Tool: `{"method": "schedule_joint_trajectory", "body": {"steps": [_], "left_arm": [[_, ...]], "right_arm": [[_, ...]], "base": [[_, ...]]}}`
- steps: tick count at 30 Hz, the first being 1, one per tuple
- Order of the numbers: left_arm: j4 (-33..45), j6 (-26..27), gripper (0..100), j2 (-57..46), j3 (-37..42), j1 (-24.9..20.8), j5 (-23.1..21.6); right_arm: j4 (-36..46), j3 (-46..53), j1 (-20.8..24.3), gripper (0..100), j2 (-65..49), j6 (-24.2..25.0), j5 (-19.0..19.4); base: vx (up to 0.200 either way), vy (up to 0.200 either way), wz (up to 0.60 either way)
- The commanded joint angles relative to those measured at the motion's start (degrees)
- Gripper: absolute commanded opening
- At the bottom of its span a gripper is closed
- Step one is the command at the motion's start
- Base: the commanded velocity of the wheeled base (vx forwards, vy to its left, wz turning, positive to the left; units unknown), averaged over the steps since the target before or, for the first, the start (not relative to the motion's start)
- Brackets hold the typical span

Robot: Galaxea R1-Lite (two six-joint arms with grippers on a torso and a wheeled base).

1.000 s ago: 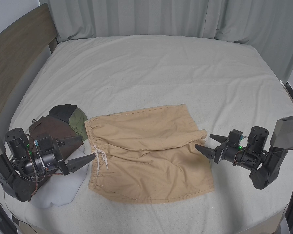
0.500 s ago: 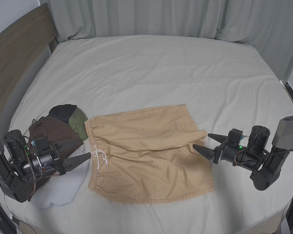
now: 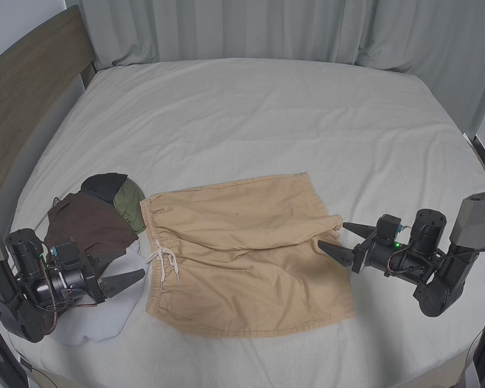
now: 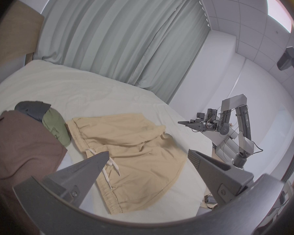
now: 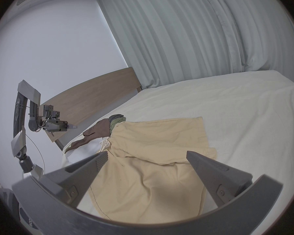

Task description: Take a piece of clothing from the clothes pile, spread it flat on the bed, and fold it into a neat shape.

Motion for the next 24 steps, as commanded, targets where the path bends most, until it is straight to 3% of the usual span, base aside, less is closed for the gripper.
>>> {"method": "schedule_joint_trajectory", "body": {"steps": [1,19,24], "left_arm": [[-0.07,0.12,100,2.42,1.08,0.79,-0.53],[-0.07,8.65,100,13.05,1.61,0.97,-0.53],[0.01,8.38,100,13.84,1.78,1.41,-0.53]], "right_arm": [[-0.01,0.0,0.05,100,0.03,-0.01,0.01],[-0.01,0.44,0.23,100,-0.06,-0.01,0.01],[-0.01,0.44,0.14,100,0.12,-0.01,0.01]], "base": [[0.0,0.0,0.0],[0.0,0.0,0.0],[0.0,0.0,0.0]]}}
